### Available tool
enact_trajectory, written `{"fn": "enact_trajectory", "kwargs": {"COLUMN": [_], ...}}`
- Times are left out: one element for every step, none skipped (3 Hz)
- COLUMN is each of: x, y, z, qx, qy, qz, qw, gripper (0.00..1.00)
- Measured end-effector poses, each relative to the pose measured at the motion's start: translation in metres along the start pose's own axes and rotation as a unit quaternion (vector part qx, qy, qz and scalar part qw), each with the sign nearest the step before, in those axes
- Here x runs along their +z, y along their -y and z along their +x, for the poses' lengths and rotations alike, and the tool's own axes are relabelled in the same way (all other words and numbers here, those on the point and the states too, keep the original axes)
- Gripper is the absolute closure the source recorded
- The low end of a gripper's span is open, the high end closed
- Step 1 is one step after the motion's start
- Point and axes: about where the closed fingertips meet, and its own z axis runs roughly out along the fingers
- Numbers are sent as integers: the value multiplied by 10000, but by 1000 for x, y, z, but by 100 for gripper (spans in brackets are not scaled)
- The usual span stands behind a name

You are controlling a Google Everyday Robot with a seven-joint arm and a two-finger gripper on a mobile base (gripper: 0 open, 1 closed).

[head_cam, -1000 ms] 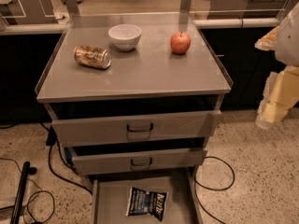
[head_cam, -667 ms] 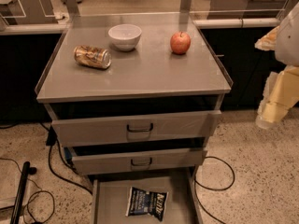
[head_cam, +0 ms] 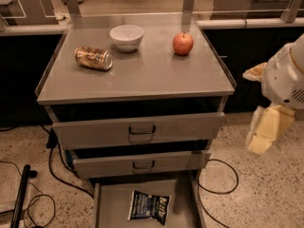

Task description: Pick blue chip bag from bottom drawer and place on counter

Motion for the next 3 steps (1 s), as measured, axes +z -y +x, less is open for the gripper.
{"fn": "enact_trajectory", "kwargs": {"x": [29, 74, 128], "y": [-29, -47, -38], "z": [5, 22, 43], "qx": [-57, -26, 134], "qy": [352, 412, 100], "qz": [64, 276, 453], "qw": [9993, 9988, 9988], "gripper": [0, 0, 0]}}
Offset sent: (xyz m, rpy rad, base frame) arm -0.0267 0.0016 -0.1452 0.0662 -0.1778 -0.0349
